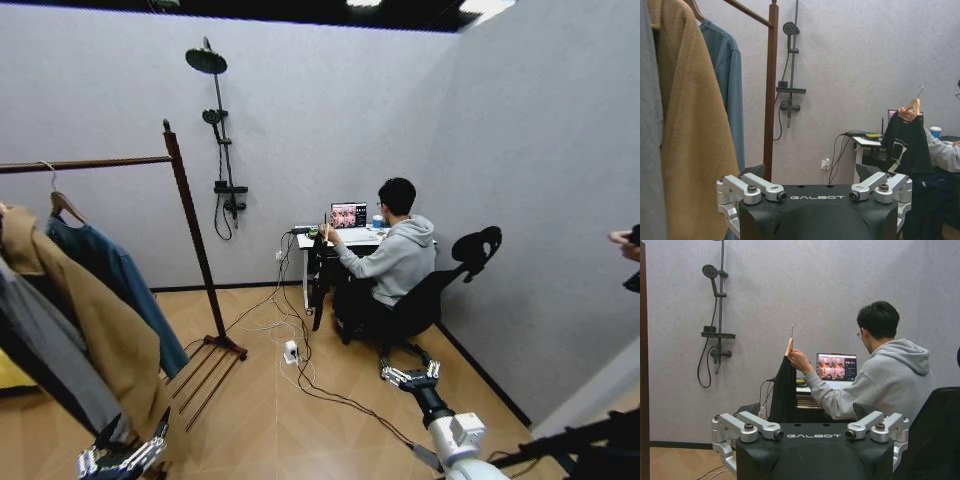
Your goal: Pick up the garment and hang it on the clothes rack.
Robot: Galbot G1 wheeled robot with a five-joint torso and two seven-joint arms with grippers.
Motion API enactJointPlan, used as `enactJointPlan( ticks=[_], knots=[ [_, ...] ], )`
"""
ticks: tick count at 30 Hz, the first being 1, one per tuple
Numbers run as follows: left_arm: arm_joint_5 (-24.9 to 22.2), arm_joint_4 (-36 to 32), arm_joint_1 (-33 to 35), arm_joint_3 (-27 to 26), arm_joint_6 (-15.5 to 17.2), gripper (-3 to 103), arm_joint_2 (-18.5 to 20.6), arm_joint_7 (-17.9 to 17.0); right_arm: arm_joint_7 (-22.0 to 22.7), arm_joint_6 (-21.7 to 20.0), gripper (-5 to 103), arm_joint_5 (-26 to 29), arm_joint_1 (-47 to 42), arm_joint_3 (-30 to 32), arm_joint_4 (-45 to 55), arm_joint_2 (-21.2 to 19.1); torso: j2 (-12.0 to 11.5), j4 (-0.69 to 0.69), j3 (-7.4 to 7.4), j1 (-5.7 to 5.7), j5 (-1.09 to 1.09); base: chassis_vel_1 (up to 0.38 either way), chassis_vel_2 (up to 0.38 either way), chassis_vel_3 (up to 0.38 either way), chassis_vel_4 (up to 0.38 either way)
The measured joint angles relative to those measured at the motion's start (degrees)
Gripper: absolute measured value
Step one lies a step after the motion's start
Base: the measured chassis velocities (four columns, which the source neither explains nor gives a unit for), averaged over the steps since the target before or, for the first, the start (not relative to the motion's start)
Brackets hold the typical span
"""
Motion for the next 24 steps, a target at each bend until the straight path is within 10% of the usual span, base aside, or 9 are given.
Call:
enactJointPlan(
  ticks=[24],
  knots=[
    [0.0, 0.0, 0.0, 0.0, 0.0, 100, 0.0, 0.0, 0.5, 5.0, 100, -0.3, 0.1, 0.3, -3.0, -0.3, 0.0, 0.00, 0.00, 0.00, -0.01, -0.265, 0.267, 0.267, -0.267]
  ],
)
